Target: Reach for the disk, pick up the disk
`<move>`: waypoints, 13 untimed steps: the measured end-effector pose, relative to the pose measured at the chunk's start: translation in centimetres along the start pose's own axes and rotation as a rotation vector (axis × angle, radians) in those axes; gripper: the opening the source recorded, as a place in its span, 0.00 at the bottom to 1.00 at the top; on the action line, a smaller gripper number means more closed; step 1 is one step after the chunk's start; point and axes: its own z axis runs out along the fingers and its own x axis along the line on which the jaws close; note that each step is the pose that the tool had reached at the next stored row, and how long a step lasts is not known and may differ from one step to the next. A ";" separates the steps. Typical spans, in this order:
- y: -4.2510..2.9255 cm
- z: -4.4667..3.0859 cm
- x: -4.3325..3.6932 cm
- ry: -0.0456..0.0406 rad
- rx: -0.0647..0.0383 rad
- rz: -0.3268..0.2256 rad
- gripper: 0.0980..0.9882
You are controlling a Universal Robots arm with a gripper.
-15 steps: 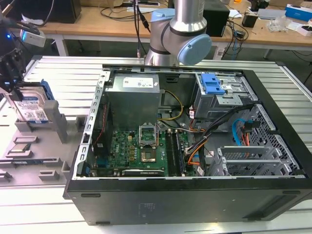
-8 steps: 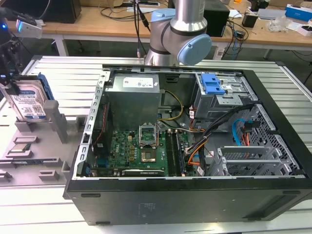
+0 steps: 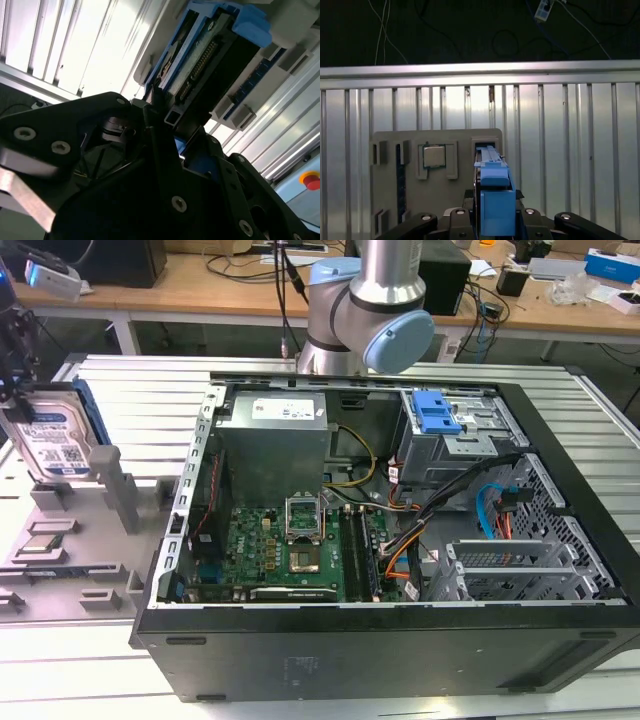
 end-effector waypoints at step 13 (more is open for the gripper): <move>0.12 -3.52 -0.01 0.0001 0.000 0.000 0.30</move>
